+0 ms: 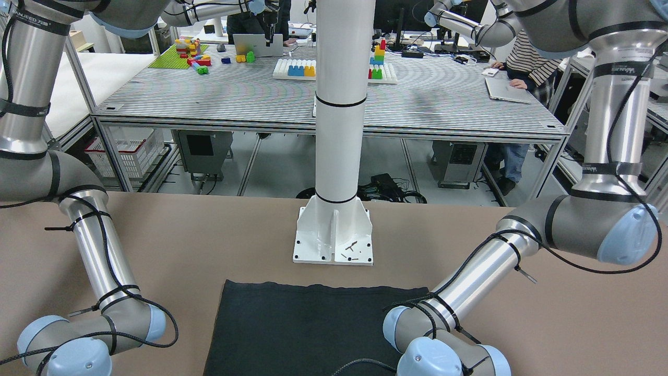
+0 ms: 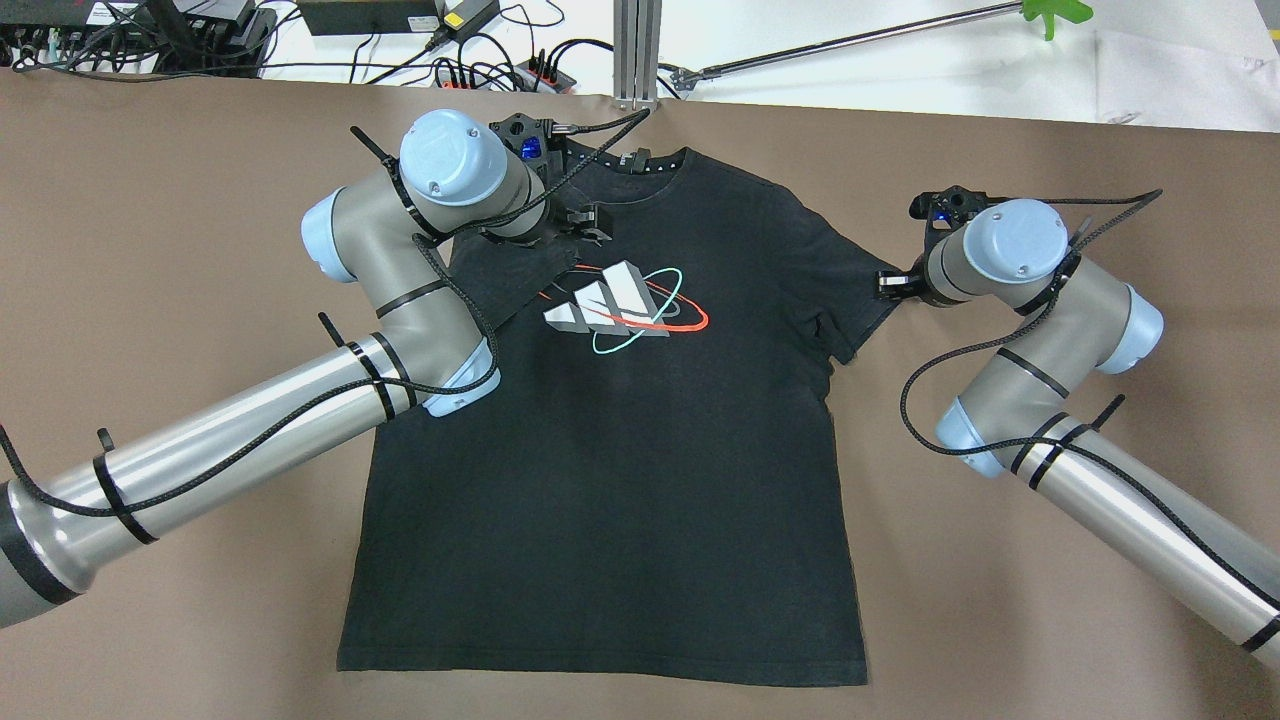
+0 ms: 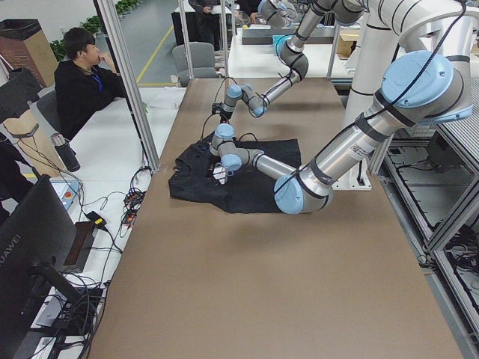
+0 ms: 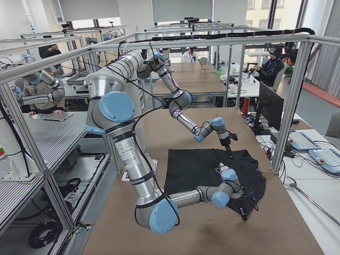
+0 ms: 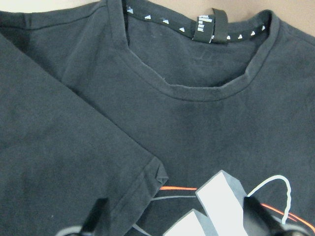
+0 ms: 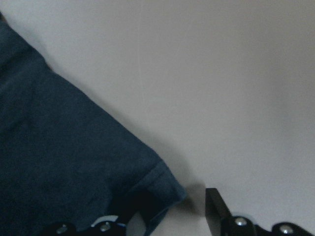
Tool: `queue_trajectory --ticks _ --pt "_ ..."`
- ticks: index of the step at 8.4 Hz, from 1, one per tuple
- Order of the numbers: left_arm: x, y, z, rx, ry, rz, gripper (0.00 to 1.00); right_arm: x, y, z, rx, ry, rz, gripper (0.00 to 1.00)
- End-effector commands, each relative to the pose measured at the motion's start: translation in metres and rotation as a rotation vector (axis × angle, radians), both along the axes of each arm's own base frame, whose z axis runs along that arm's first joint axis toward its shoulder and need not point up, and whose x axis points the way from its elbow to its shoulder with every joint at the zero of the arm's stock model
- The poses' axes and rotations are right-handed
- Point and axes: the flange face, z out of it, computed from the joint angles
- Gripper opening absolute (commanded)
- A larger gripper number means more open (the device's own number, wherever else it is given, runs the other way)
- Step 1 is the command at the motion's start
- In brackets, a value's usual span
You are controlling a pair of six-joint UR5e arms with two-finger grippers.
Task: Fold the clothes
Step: 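Grasp the other sleeve with the right gripper while the left gripper holds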
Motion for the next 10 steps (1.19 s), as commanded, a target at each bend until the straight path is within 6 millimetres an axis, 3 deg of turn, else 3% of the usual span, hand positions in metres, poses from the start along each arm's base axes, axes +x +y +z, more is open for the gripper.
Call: queue_trajectory --ticks 1,4,10 --pt "0.0 0.0 0.002 -0.001 -0.003 0.001 0.95 -0.004 -0.006 -0.004 0.025 0.019 -0.031 0.62" --pt "0.0 0.0 0.004 0.0 -0.004 0.001 0.95 -0.005 -0.008 -0.01 0.034 0.013 -0.034 0.54" --pt "0.005 0.004 0.001 -0.006 0.003 0.002 0.95 0.004 -0.007 -0.025 0.062 -0.012 -0.069 0.59"
